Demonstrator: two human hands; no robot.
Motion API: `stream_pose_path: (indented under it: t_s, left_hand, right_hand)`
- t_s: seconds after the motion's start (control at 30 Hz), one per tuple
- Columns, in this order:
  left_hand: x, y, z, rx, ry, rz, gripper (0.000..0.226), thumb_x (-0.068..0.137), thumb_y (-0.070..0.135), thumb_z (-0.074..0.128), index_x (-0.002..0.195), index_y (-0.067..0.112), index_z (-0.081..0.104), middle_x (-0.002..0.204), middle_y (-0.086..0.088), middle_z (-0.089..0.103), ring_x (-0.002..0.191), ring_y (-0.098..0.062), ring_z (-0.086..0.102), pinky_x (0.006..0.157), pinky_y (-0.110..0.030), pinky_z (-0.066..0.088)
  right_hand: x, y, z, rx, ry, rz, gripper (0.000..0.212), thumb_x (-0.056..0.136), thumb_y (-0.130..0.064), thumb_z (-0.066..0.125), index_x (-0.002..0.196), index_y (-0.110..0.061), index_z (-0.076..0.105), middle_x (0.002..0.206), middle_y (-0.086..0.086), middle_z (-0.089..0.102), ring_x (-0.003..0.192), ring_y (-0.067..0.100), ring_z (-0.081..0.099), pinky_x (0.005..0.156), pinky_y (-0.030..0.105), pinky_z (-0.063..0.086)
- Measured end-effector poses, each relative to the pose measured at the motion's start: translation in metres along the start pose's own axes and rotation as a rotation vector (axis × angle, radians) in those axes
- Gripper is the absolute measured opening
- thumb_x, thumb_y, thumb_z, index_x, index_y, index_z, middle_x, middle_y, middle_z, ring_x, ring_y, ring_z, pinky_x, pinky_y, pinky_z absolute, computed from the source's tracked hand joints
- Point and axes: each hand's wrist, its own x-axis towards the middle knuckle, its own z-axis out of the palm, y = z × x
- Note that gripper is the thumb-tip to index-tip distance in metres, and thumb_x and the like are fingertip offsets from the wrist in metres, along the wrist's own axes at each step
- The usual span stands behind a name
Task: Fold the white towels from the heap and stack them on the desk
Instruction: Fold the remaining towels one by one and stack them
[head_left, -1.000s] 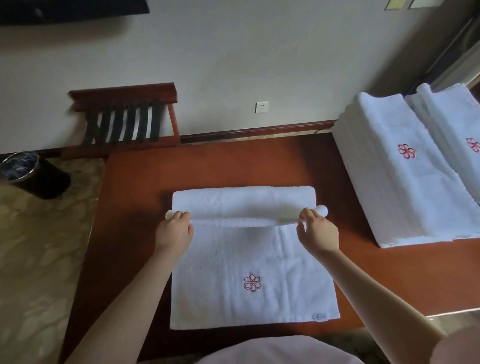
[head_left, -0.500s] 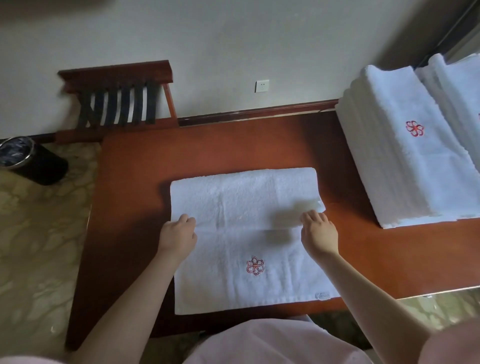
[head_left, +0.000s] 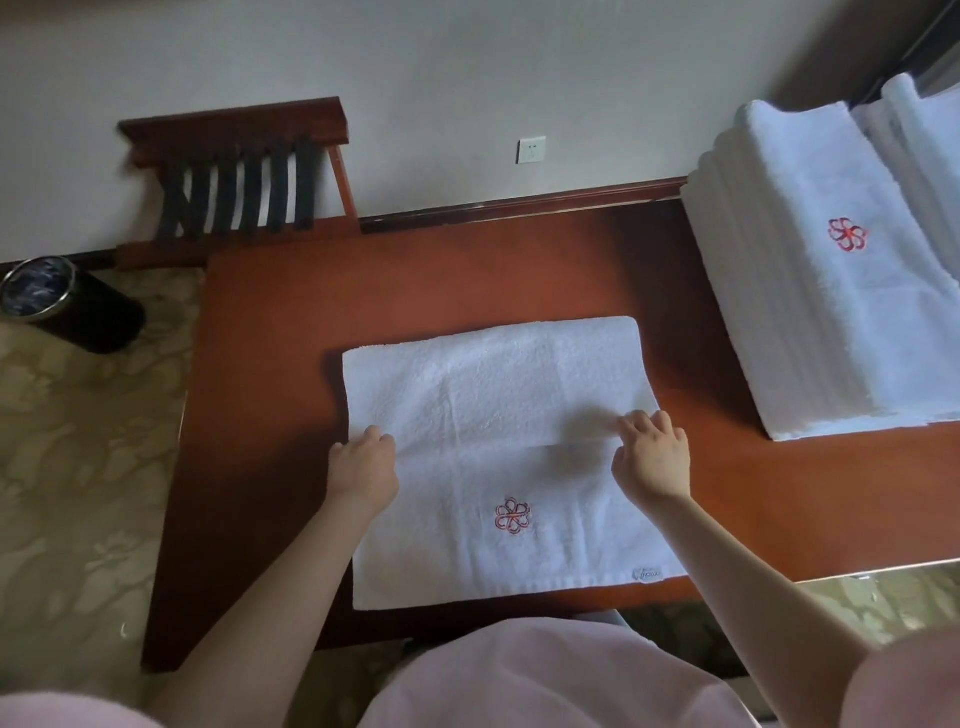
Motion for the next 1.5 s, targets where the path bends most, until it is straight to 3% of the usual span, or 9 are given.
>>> stream_pose_path:
  t_s: [0.2, 0.3, 0.4, 0.5, 0.73, 0.9, 1.03, 1.27, 1.5]
  left_hand:
    - [0.007, 0.038, -0.007, -0.287, 0.370, 0.081, 0.011, 0.074, 0.000, 0.065, 0.086, 0.001, 0.064, 0.095, -0.013, 0.061, 0.084, -0.034, 0.056, 0.065, -0.039, 0.044]
    - [0.023, 0.068, -0.010, -0.448, 0.457, 0.174, 0.027, 0.077, -0.005, 0.068, 0.104, -0.004, 0.067, 0.119, -0.021, 0.062, 0.106, -0.042, 0.061, 0.077, -0.047, 0.051]
    - [0.036, 0.082, 0.005, -0.479, 0.415, 0.228, 0.036, 0.092, 0.011, 0.051, 0.125, 0.000, 0.061, 0.138, -0.020, 0.051, 0.129, -0.041, 0.046, 0.098, -0.055, 0.043]
    - [0.043, 0.072, 0.025, -0.281, 0.391, 0.219, 0.050, 0.098, 0.037, 0.033, 0.141, 0.017, 0.048, 0.149, -0.006, 0.040, 0.139, -0.028, 0.036, 0.106, -0.050, 0.032]
    - [0.060, 0.058, 0.037, -0.180, 0.353, 0.235, 0.059, 0.097, 0.049, 0.026, 0.150, 0.023, 0.029, 0.158, -0.002, 0.021, 0.146, -0.023, 0.018, 0.115, -0.048, 0.022]
    - [0.060, 0.064, 0.027, -0.227, 0.391, 0.218, 0.056, 0.092, 0.040, 0.038, 0.138, 0.012, 0.051, 0.147, -0.011, 0.042, 0.138, -0.029, 0.034, 0.107, -0.050, 0.031]
    - [0.081, 0.069, 0.013, -0.280, 0.454, 0.329, 0.048, 0.089, 0.034, 0.044, 0.127, 0.009, 0.061, 0.142, -0.009, 0.050, 0.133, -0.028, 0.044, 0.106, -0.049, 0.034]
    - [0.119, 0.032, 0.013, -0.275, 0.179, -0.002, 0.062, 0.094, 0.064, 0.011, 0.151, 0.040, 0.010, 0.161, 0.006, -0.011, 0.147, -0.015, -0.015, 0.115, -0.050, -0.009]
    - [0.117, 0.042, 0.000, -0.235, 0.106, -0.050, 0.064, 0.095, 0.060, 0.018, 0.152, 0.036, 0.004, 0.159, -0.009, -0.018, 0.144, -0.026, -0.022, 0.111, -0.060, -0.009]
  right_hand:
    - [0.016, -0.021, -0.003, 0.161, 0.062, -0.166, 0.035, 0.066, -0.001, 0.058, 0.098, -0.008, 0.070, 0.093, 0.009, 0.066, 0.082, 0.033, 0.060, 0.070, 0.039, 0.046]
    - [0.034, -0.047, 0.004, 0.250, 0.022, -0.275, 0.040, 0.076, -0.005, 0.056, 0.116, -0.005, 0.064, 0.115, 0.016, 0.064, 0.105, 0.036, 0.060, 0.089, 0.043, 0.047]
    - [0.048, -0.068, 0.023, 0.293, -0.097, -0.342, 0.048, 0.092, -0.014, 0.054, 0.140, -0.008, 0.048, 0.145, 0.017, 0.046, 0.135, 0.036, 0.041, 0.111, 0.047, 0.034]
    - [0.047, -0.073, 0.044, 0.236, -0.209, -0.387, 0.052, 0.100, -0.036, 0.042, 0.149, -0.022, 0.034, 0.157, 0.006, 0.026, 0.146, 0.028, 0.021, 0.118, 0.045, 0.013]
    - [0.043, -0.017, 0.051, 0.106, -0.137, -0.143, 0.062, 0.095, -0.057, 0.030, 0.149, -0.026, 0.035, 0.157, 0.006, 0.027, 0.145, 0.027, 0.022, 0.115, 0.051, 0.017]
    - [0.045, -0.010, 0.042, 0.151, -0.142, -0.091, 0.063, 0.095, -0.051, 0.028, 0.149, -0.019, 0.034, 0.156, 0.008, 0.029, 0.146, 0.029, 0.022, 0.113, 0.056, 0.018]
    - [0.076, -0.042, 0.040, 0.191, -0.151, -0.237, 0.062, 0.096, -0.046, 0.028, 0.150, -0.018, 0.030, 0.158, 0.009, 0.024, 0.146, 0.029, 0.020, 0.115, 0.056, 0.015]
    - [0.119, -0.037, 0.060, 0.050, -0.213, -0.133, 0.065, 0.096, -0.062, 0.026, 0.153, -0.035, 0.011, 0.162, -0.002, 0.003, 0.149, 0.020, 0.000, 0.117, 0.050, -0.002]
    - [0.120, -0.044, 0.051, 0.033, -0.257, -0.133, 0.065, 0.098, -0.058, 0.020, 0.154, -0.030, 0.005, 0.162, 0.001, -0.004, 0.149, 0.022, -0.004, 0.116, 0.051, -0.005]
